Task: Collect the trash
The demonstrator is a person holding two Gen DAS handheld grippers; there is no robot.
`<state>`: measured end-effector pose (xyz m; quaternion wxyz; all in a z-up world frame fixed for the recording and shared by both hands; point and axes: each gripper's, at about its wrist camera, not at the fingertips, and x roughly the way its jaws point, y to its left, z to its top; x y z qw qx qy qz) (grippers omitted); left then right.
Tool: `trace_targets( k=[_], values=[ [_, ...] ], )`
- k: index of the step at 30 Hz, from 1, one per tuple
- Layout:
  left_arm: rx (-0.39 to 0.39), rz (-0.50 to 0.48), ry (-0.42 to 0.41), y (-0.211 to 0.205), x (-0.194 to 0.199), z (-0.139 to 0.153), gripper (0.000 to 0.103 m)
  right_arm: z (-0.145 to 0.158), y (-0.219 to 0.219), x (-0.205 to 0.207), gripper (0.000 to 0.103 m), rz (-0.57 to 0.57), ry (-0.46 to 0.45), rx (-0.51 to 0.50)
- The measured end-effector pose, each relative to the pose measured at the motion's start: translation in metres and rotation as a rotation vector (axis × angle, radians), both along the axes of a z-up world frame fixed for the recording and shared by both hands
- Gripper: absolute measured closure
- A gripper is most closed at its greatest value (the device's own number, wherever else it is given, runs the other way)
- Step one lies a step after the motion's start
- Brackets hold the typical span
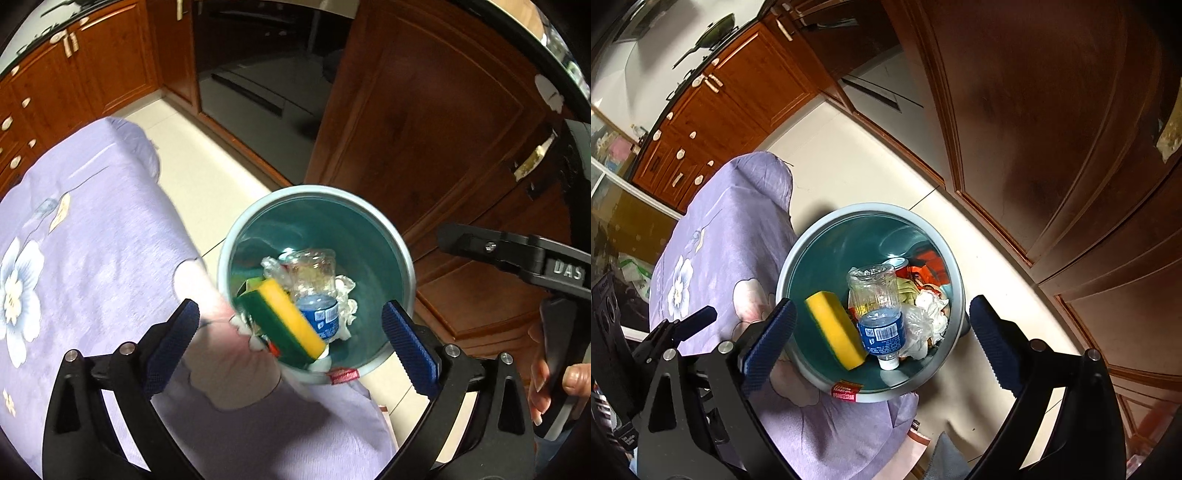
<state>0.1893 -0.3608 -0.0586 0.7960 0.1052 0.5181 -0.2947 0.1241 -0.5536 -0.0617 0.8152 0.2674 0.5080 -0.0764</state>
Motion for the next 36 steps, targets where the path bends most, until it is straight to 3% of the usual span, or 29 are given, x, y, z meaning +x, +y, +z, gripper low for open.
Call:
trace_targets(
  k=[9,21,36],
  values=[
    [0.026,0.094,-0.016,0.033,-0.014,0.018,0.004,0.027,0.022,-0.019,0.007,0.05,-0.044,-0.042],
    [0.008,0.116,-0.078,0.071,-0.057,0.046,0.004,0.061,0.058,-0.063,0.007,0.097,-0.074,-0.19],
    [0.003,0.133,-0.117,0.107,-0.09,0.047,0.004,0.058,0.092,-0.093,0.007,0.107,-0.045,-0.233]
  ],
)
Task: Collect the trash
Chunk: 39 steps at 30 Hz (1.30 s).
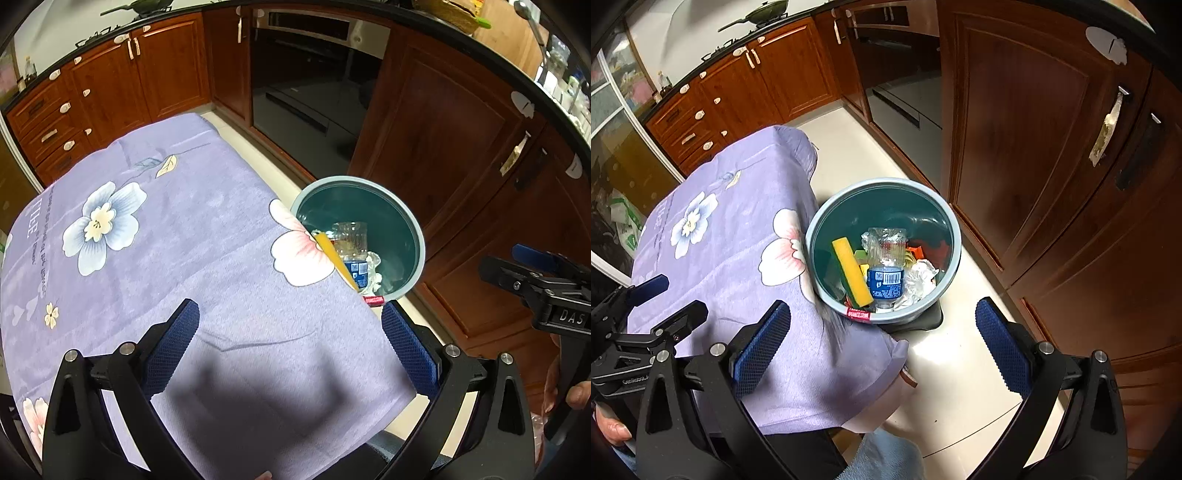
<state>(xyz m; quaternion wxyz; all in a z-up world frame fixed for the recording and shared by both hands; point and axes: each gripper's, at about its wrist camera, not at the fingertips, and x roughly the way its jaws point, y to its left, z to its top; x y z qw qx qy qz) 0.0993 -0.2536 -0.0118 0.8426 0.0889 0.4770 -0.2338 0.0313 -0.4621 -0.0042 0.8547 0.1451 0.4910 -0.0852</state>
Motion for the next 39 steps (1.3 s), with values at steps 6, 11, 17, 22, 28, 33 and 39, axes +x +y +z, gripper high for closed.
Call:
trace_targets(
  k=[6,11,17,22,28,33,39],
  values=[
    [0.002,0.002,0.005,0.002,-0.003,-0.005,0.004,-0.003,0.006,0.001,0.007,0.012,0.008,-0.009],
    [0.007,0.006,0.013,0.003,-0.002,-0.011,0.004,-0.007,0.007,0.003,0.007,0.017,0.019,-0.012],
    [0.011,0.008,0.023,0.003,0.0,-0.017,0.004,-0.012,0.007,0.005,0.007,0.017,0.033,-0.013],
    [0.015,0.008,0.028,0.003,0.002,-0.021,0.004,-0.017,0.006,0.007,0.007,0.017,0.042,-0.01],
    [0.019,0.01,0.034,0.003,0.002,-0.025,0.004,-0.022,0.006,0.009,0.007,0.019,0.054,-0.007],
    [0.021,0.011,0.04,0.003,0.003,-0.028,0.004,-0.025,0.006,0.01,0.007,0.02,0.06,-0.005],
    [0.028,0.012,0.04,0.002,0.003,-0.03,0.004,-0.028,0.006,0.011,0.007,0.019,0.067,-0.001]
  ],
)
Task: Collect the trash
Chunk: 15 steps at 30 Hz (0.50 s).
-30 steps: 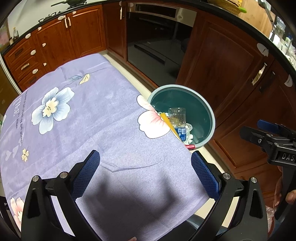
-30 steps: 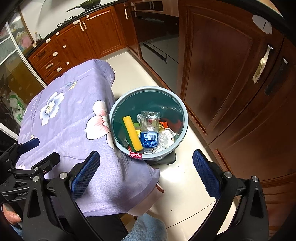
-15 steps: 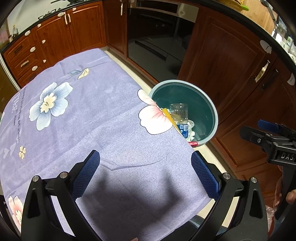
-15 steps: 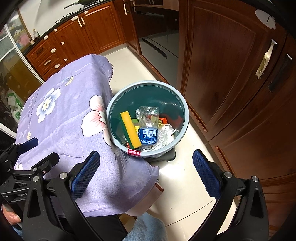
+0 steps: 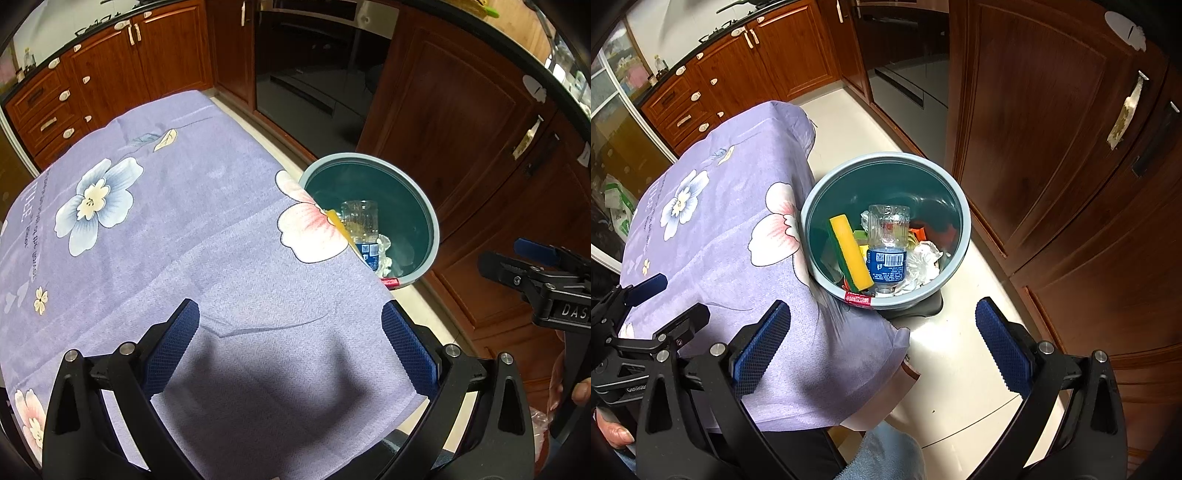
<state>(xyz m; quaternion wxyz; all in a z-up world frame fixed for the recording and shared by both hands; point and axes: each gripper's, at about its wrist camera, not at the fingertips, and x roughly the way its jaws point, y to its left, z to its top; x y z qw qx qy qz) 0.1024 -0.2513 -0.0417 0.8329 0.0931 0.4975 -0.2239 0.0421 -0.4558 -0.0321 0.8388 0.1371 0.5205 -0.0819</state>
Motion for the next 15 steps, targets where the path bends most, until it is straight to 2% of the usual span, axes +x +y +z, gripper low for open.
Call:
trace_targets(
  k=[15],
  values=[
    [0.004,-0.024,-0.028,-0.0051,-0.0033,-0.0019,0.004,-0.009,-0.0036,0.0031,0.007,-0.005,0.018,0.006]
  ],
)
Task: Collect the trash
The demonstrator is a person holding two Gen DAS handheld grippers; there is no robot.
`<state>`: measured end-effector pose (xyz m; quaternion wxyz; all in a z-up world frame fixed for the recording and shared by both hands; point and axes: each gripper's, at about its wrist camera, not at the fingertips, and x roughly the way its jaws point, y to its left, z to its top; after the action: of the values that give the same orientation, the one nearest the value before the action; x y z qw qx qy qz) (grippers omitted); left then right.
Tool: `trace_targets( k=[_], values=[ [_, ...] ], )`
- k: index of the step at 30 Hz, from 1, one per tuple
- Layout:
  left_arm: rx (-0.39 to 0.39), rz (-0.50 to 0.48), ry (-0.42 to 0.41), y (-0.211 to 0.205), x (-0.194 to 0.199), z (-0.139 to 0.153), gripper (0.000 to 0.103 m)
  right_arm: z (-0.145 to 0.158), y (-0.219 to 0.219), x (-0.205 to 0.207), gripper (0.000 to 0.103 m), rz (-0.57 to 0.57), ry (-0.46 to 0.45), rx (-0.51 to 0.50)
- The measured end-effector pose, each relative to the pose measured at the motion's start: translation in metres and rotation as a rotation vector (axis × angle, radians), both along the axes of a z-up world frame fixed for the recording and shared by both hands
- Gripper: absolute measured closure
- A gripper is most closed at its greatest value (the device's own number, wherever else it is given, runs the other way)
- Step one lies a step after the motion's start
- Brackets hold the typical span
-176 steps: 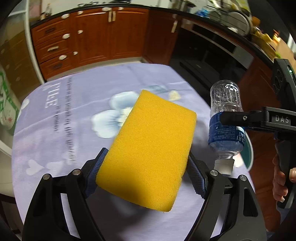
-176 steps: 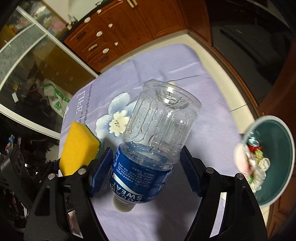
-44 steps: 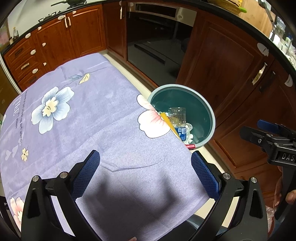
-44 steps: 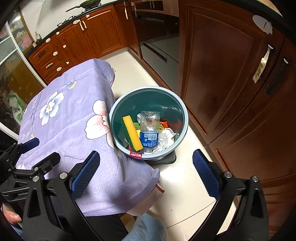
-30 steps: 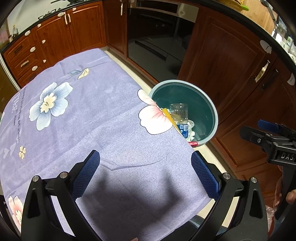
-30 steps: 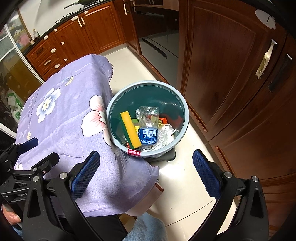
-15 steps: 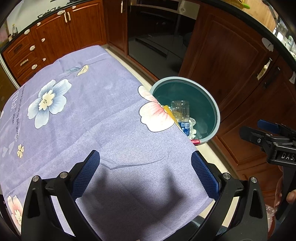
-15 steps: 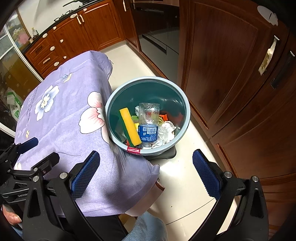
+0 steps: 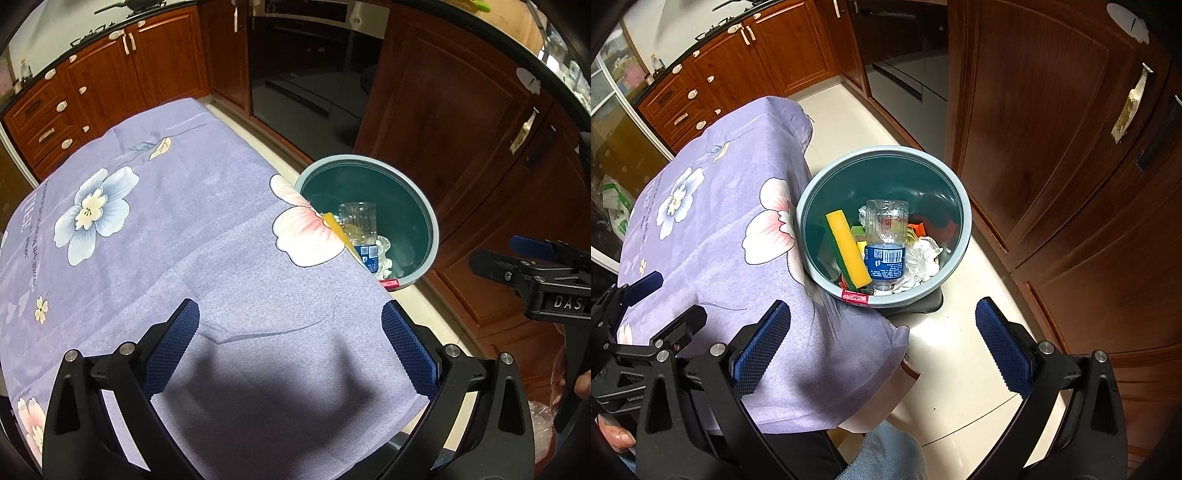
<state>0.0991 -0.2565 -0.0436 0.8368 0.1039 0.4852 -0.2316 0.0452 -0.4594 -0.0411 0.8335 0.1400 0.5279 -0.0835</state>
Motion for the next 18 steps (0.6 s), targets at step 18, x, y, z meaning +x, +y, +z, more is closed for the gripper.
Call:
trace_targets(
  k=[18],
  values=[
    [0.019,-0.013,-0.008,-0.0048,-0.002,0.0014,0.004,-0.0002,-0.005,0.002,0.007,-0.007,-0.001,-0.002]
  ],
)
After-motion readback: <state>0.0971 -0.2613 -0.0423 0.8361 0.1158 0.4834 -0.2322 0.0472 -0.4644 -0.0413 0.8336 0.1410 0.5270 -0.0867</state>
